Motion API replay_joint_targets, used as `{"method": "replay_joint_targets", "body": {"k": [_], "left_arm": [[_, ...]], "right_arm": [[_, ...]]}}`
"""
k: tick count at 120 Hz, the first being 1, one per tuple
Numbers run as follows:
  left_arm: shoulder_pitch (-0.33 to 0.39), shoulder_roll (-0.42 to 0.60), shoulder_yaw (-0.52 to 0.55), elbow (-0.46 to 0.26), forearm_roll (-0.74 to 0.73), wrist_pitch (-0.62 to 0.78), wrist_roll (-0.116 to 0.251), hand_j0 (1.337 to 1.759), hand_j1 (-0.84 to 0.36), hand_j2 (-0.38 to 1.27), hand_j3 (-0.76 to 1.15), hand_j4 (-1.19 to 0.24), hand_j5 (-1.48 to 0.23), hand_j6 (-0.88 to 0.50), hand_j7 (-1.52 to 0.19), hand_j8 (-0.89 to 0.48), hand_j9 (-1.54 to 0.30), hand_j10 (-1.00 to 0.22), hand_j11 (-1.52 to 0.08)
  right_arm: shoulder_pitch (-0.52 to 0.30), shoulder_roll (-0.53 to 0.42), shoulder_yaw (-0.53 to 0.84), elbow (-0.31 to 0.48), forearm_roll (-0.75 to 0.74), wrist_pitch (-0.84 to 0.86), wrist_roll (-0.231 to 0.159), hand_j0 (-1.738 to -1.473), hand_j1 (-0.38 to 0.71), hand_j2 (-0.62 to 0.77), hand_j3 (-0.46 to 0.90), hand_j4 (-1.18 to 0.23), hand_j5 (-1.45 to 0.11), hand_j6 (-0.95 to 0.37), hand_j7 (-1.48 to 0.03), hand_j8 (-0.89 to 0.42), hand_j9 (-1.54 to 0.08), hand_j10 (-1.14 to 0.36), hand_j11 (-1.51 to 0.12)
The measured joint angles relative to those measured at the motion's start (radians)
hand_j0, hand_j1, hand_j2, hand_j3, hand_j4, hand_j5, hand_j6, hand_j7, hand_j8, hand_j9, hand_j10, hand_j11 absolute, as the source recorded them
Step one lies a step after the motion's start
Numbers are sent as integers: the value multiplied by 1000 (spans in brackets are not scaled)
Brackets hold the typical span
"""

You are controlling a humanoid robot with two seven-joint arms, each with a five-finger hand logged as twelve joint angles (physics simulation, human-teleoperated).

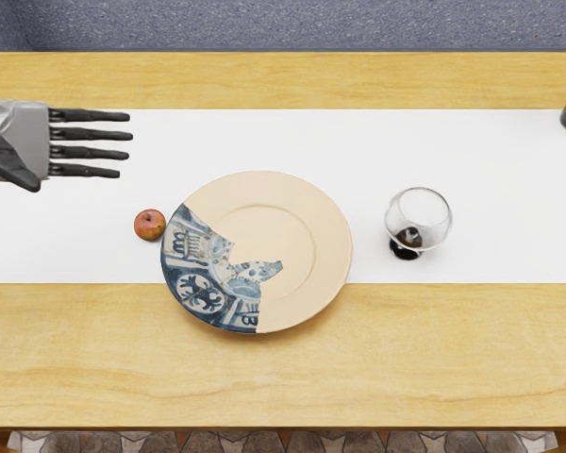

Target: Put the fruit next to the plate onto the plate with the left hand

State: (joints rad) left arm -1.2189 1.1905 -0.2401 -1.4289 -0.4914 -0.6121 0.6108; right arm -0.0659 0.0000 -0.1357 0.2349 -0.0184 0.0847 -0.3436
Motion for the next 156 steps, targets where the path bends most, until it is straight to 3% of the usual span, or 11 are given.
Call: {"method": "replay_joint_targets", "body": {"k": [51, 63, 79, 92, 101, 109, 120, 137, 149, 156], "left_arm": [[3, -4, -37, -34, 12, 0, 0, 1658, 335, 0, 0, -6, -13, -5, -13, -6, -13, -7, -13], [1, -61, -54, -35, 34, 0, 0, 1658, 335, 0, 0, -6, -13, -6, -13, -6, -13, -8, -13], [-40, -149, -105, -79, 313, 26, 0, 1658, 333, 1, 0, -9, -16, -9, -16, -9, -16, -10, -16], [-28, -279, -123, -151, 646, 240, 0, 1658, 331, 2, 0, -14, -19, -14, -19, -14, -19, -14, -19], [29, -287, -124, -191, 851, 388, 0, 1658, 329, 2, 0, -16, -21, -16, -21, -16, -21, -16, -21], [156, -306, -121, -208, 1039, 528, 0, 1658, 329, 3, 0, -18, -22, -18, -22, -18, -22, -18, -22], [184, -349, -100, -219, 1264, 709, 0, 1658, 329, 4, 0, -20, -23, -21, -23, -21, -23, -20, -23], [201, -365, -78, -214, 1394, 827, 0, 1658, 332, 4, 0, -18, -20, -19, -20, -19, -20, -18, -20], [199, -474, -36, -166, 1419, 832, 0, 1658, 334, 5, 0, -17, -19, -18, -19, -18, -19, -17, -18], [199, -482, -17, -135, 1425, 818, 0, 1658, 334, 5, 0, -17, -19, -19, -18, -18, -18, -17, -18]], "right_arm": [[0, 0, -3, 1, -1, 0, 2, -1658, -349, 0, 0, 0, 0, 0, 0, 0, 0, 0, 0], [-1, 0, -3, 0, -1, 0, 4, -1658, -349, 0, 0, 0, 0, 0, 0, 0, 0, 0, 0], [-3, 0, -4, -1, -2, 0, 5, -1658, -349, 0, 0, 0, 0, 0, 0, 0, 0, 0, 0], [-2, 0, -5, -2, -4, 0, 6, -1658, -349, 0, 0, 0, 0, 0, 0, 0, 0, 0, 0], [-2, 0, -5, -2, -4, 0, 6, -1658, -349, 0, 0, 0, 0, 0, 0, 0, 0, 0, 0], [-1, 0, -4, -2, -4, 0, 6, -1658, -349, 0, 0, 0, 0, 0, 0, 0, 0, 0, 0], [0, 0, -4, -2, -5, 0, 7, -1658, -349, 0, 0, 0, 0, 0, 0, 0, 0, 0, 0], [0, 0, -4, -2, -5, 0, 7, -1658, -349, 0, 0, 0, 0, 0, 0, 0, 0, 0, 0], [0, 0, -3, -2, -5, 0, 8, -1658, -349, 0, 0, 0, 0, 1, 0, 0, 0, 0, 0], [0, 0, -3, -2, -5, 0, 8, -1658, -349, 0, 0, 0, 0, 0, 0, 0, 0, 0, 0]]}}
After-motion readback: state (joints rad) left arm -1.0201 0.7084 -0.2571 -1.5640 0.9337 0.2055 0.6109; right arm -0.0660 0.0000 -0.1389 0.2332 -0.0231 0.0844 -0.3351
